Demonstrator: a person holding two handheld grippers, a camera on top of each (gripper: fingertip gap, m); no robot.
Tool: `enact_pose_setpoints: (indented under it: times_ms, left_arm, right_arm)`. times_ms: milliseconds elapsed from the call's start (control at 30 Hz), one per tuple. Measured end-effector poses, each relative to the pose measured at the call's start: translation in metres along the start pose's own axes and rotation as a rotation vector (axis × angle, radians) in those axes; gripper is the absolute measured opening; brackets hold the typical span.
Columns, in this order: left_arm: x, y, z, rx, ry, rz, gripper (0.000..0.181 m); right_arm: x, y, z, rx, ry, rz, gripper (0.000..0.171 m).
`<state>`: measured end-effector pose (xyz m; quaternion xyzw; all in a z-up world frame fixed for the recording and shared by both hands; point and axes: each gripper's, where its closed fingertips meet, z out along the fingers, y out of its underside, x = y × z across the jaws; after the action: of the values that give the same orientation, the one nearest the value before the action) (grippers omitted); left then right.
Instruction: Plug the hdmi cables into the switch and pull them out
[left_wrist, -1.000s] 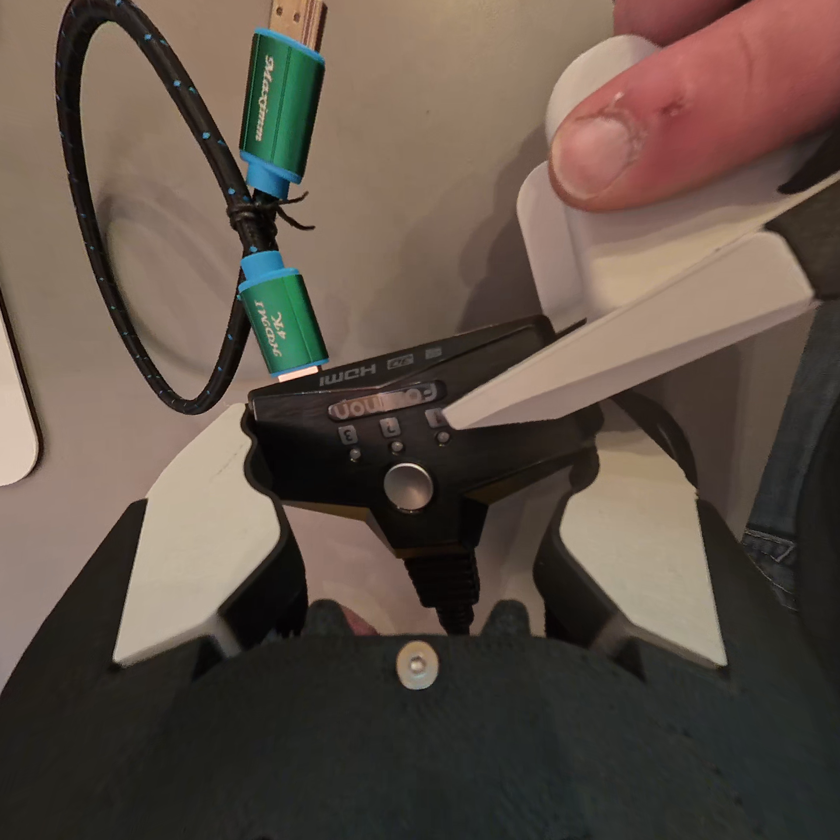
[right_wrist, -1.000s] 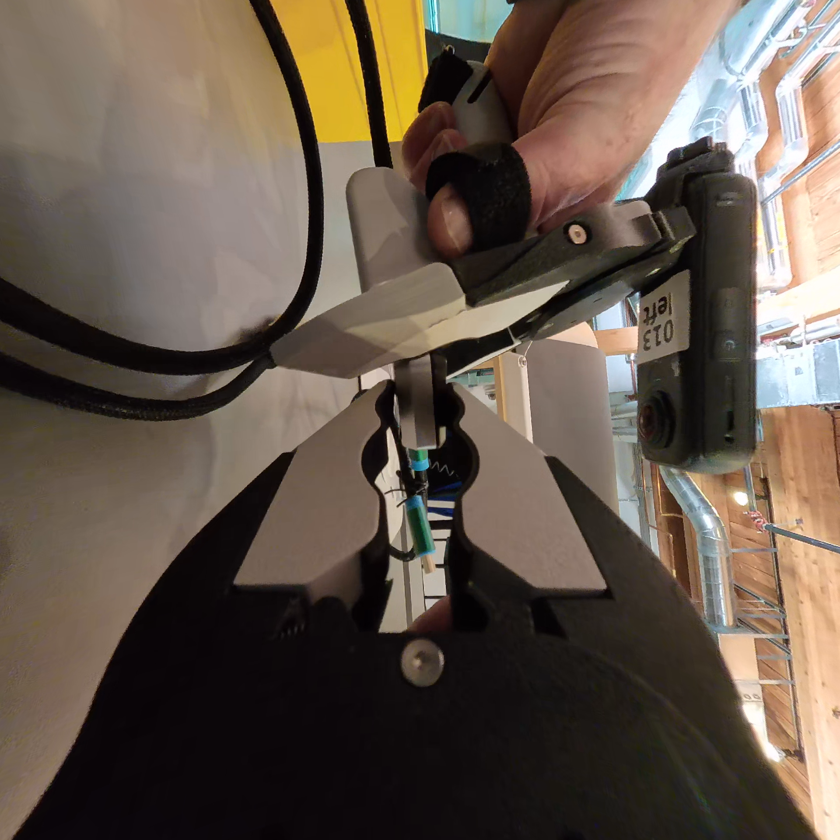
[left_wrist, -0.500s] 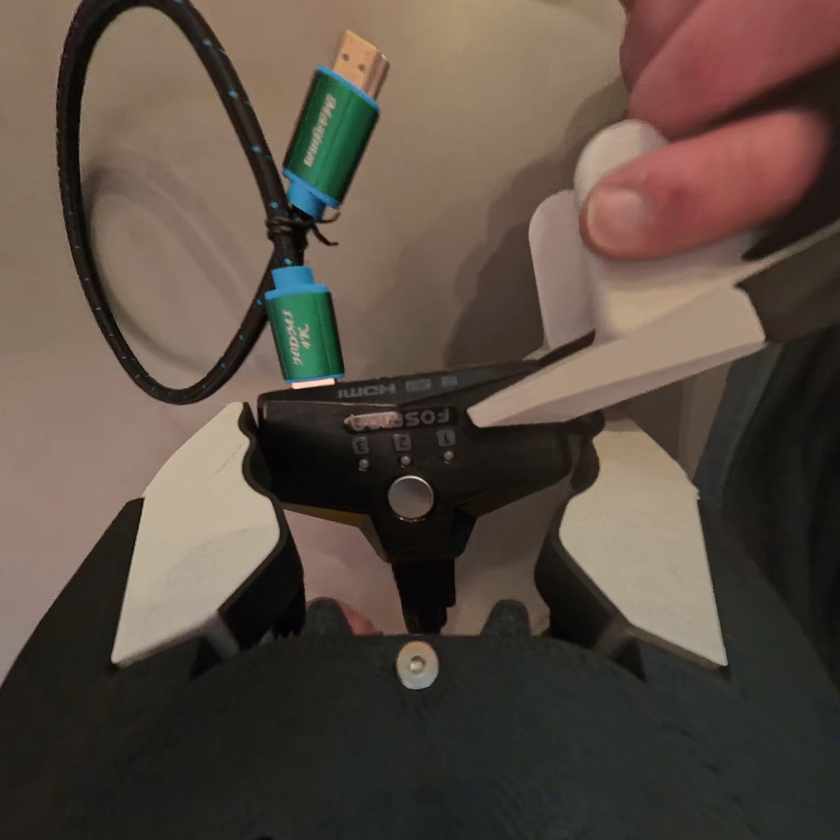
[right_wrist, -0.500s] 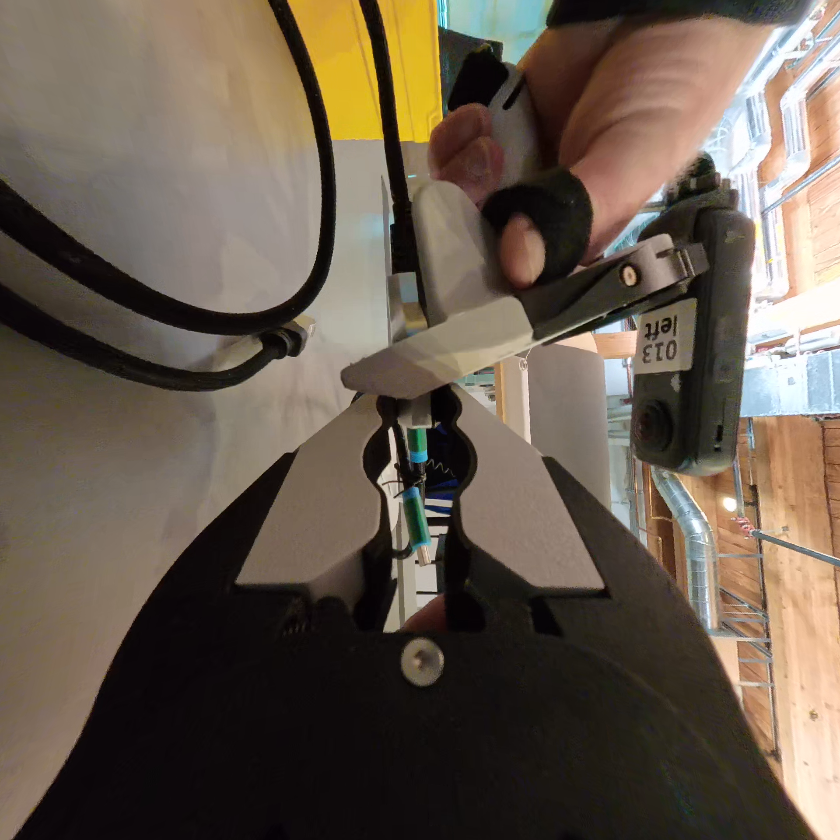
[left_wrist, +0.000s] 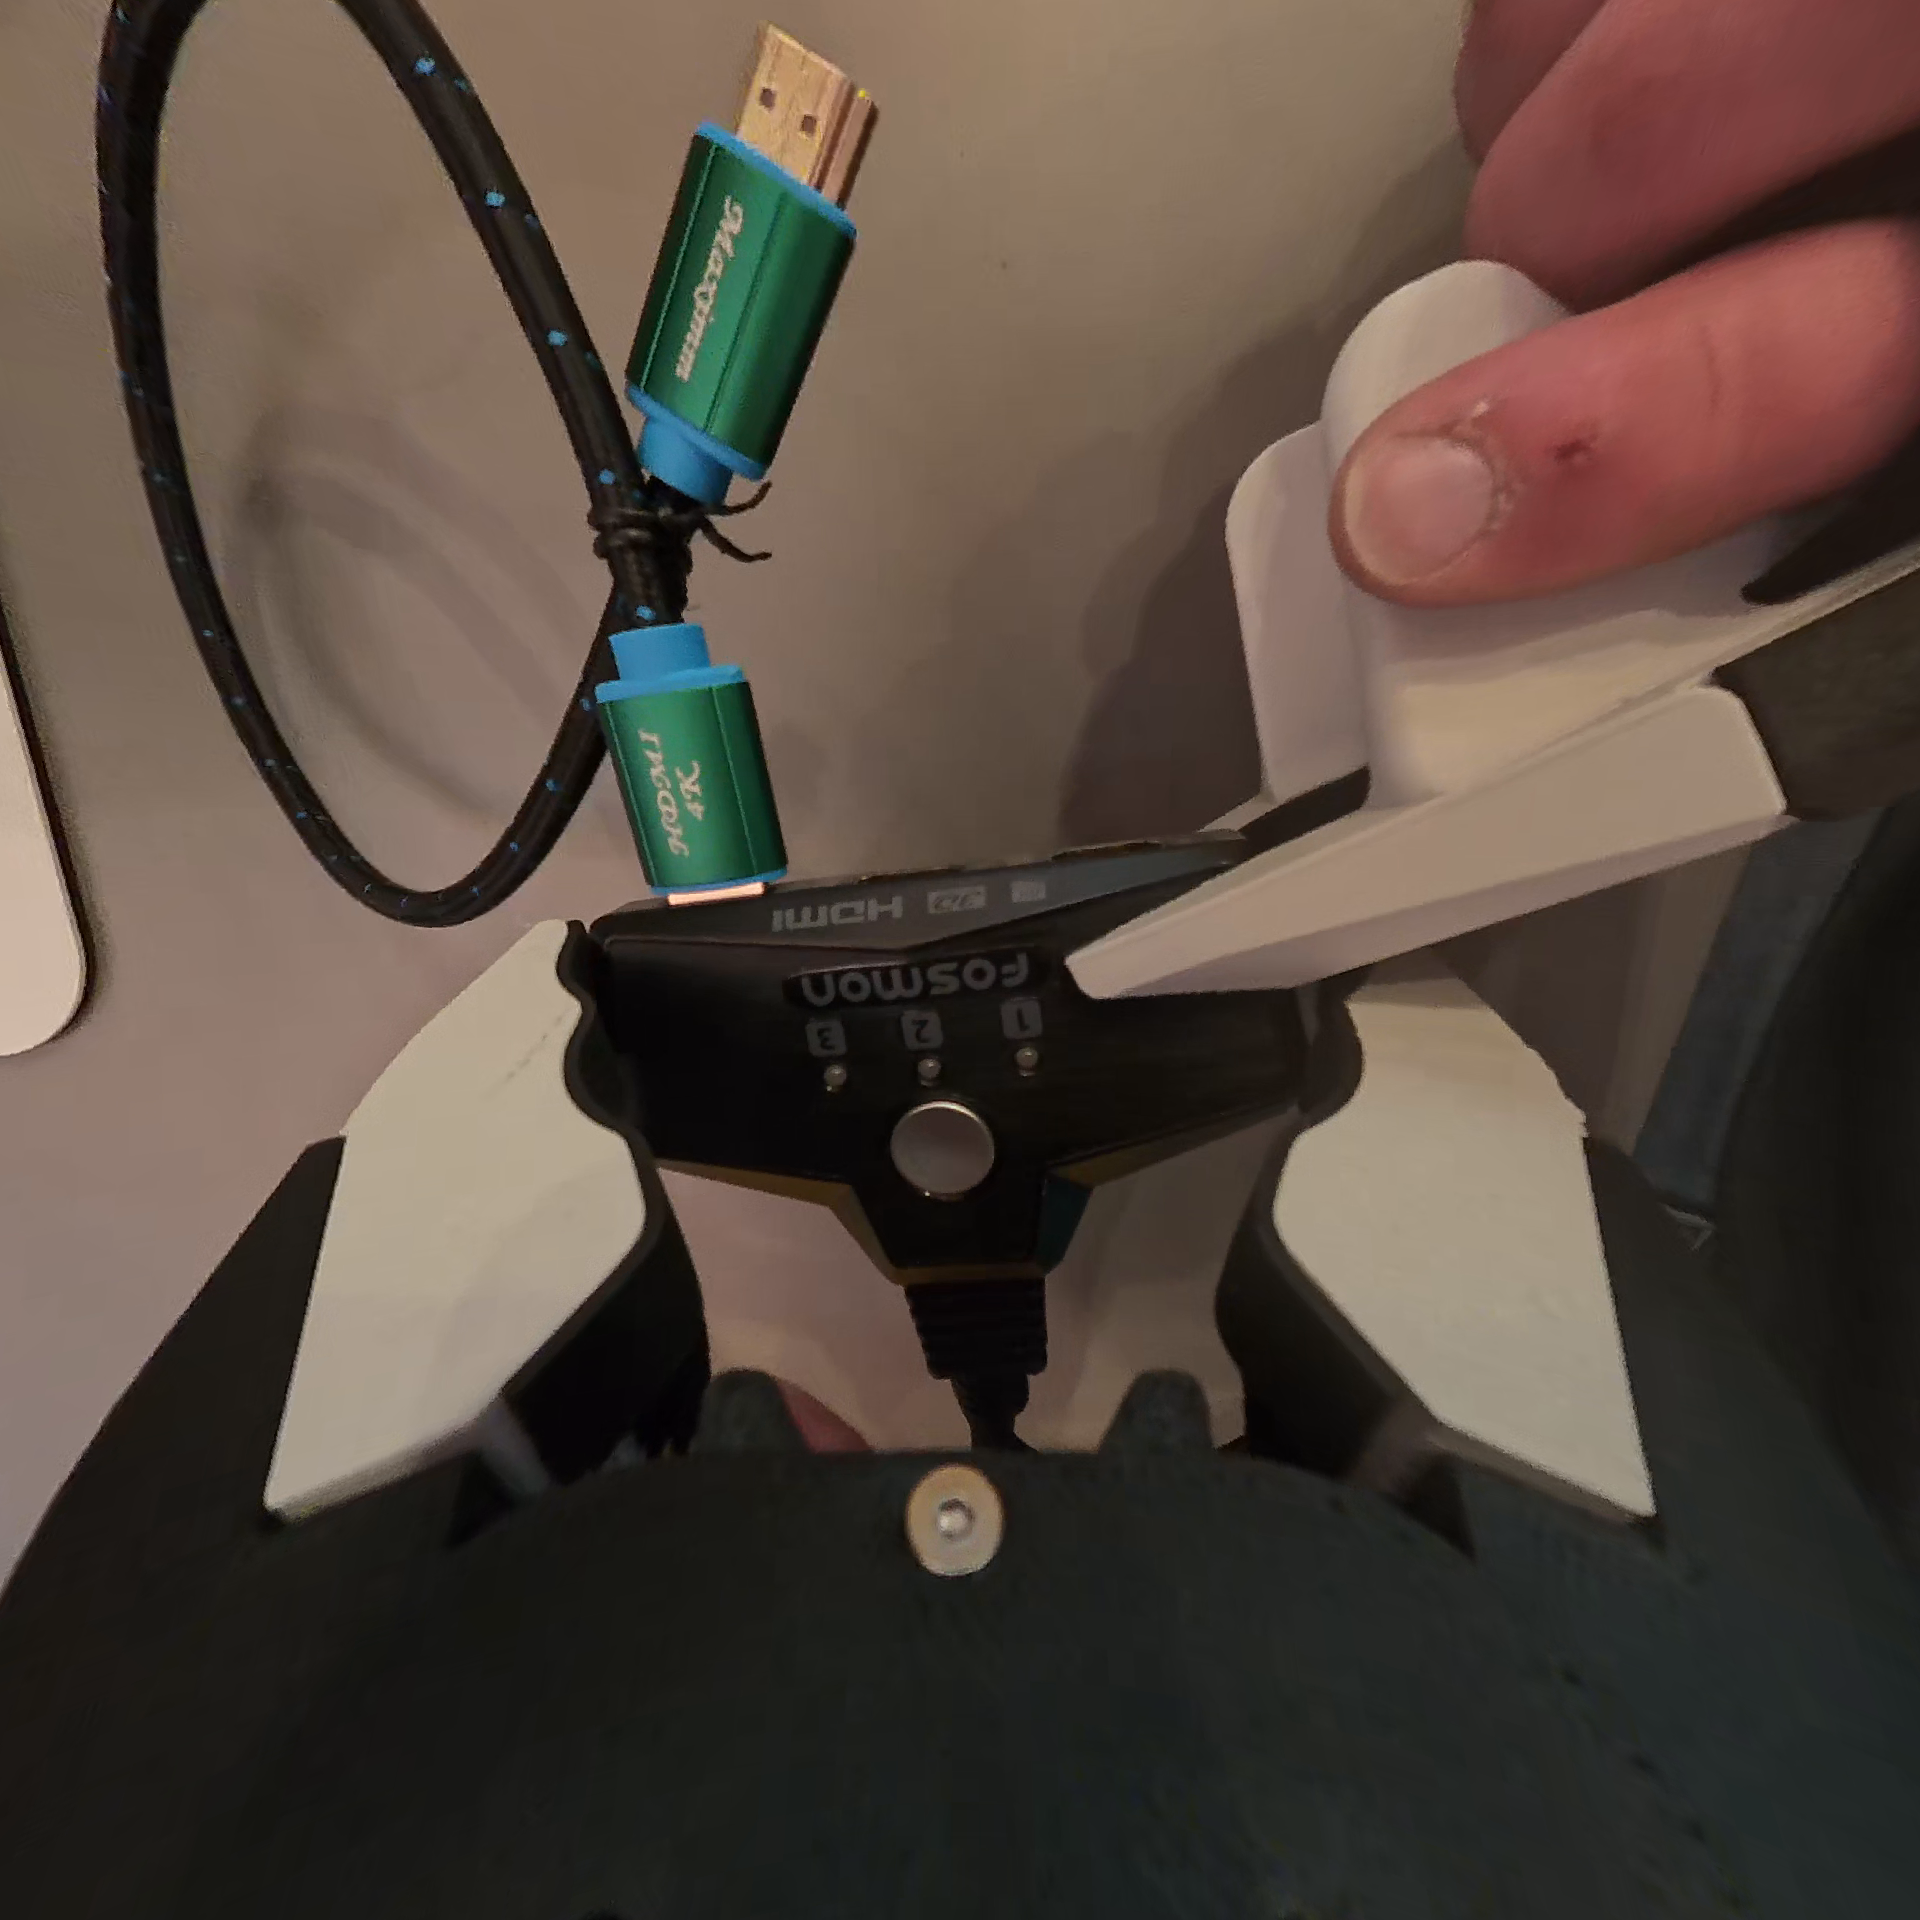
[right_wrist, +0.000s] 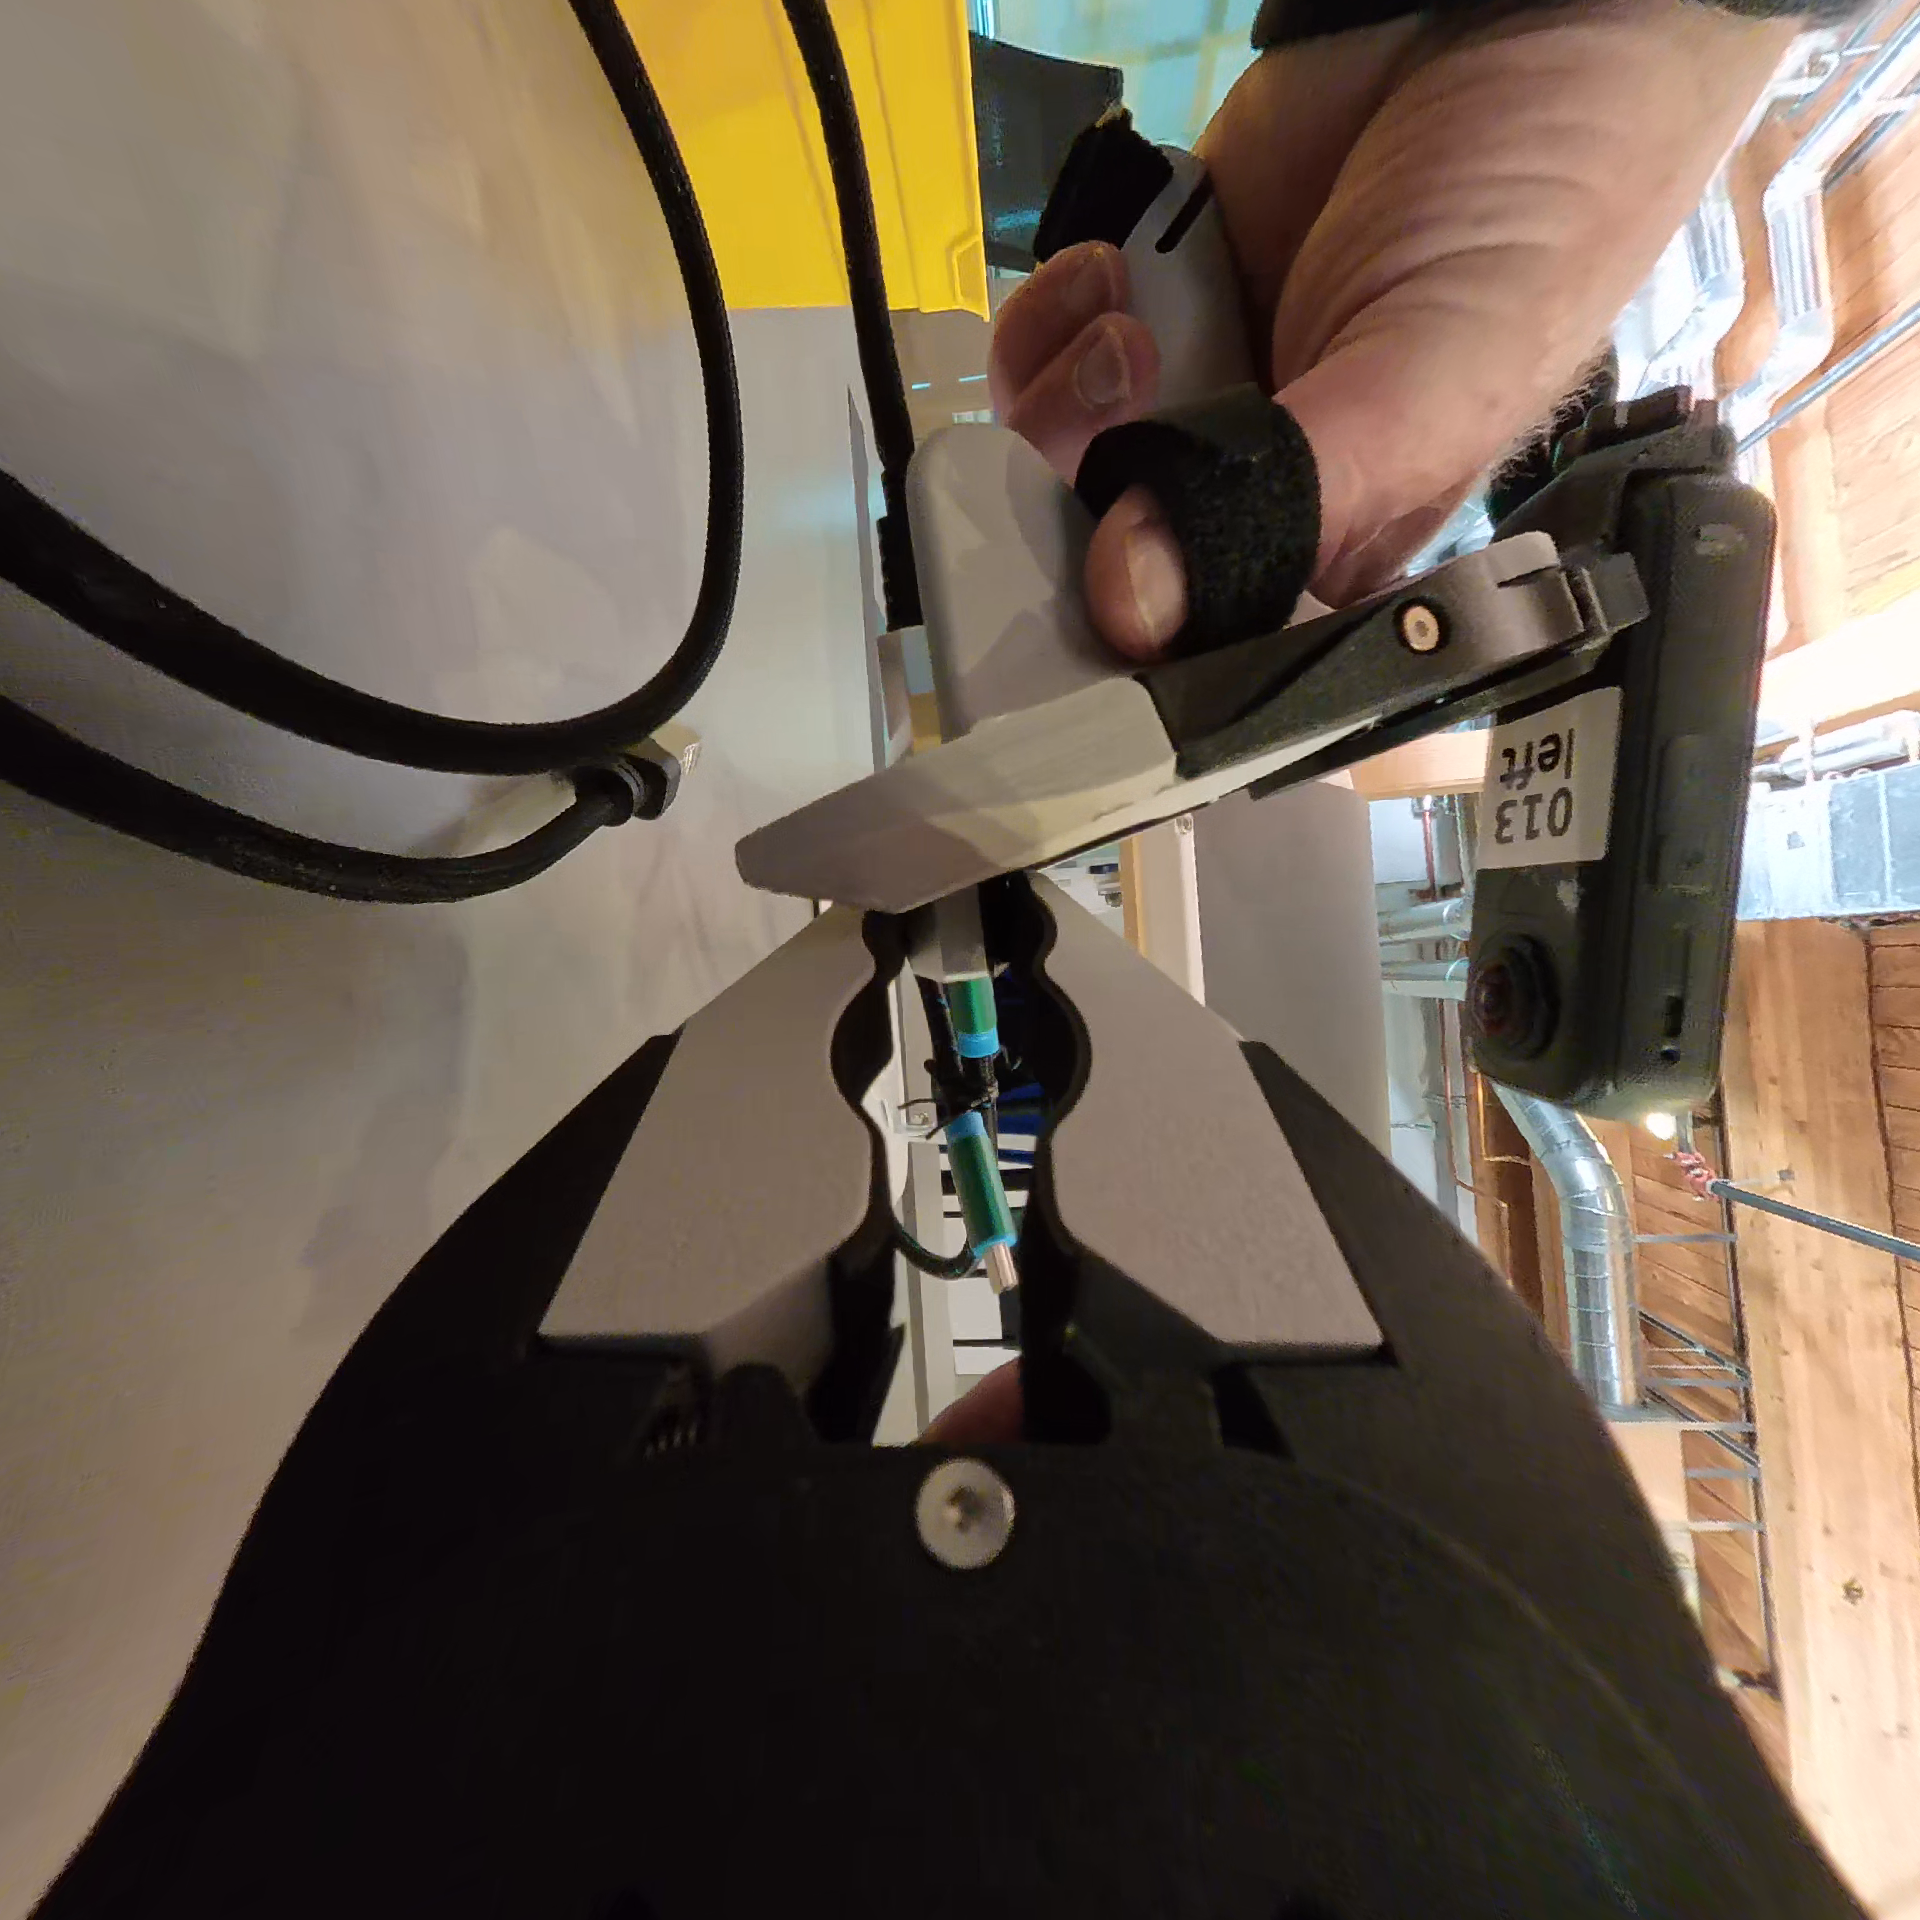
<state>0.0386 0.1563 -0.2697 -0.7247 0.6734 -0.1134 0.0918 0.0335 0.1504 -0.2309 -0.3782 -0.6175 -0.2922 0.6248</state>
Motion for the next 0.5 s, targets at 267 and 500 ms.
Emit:
enact_pose_setpoints:
  times_ms: [267, 500]
  left_arm:
    - [-0.002, 0.001, -0.002, 0.021, -0.029, 0.024, 0.126]
    - [-0.005, 0.013, -0.014, 0.047, -0.056, 0.106, 0.126]
  right_arm:
    - [0.004, 0.003, -0.003, 0.047, -0.042, 0.121, 0.028]
    - [0.039, 0.008, -0.018, 0.256, -0.129, 0.654, 0.027]
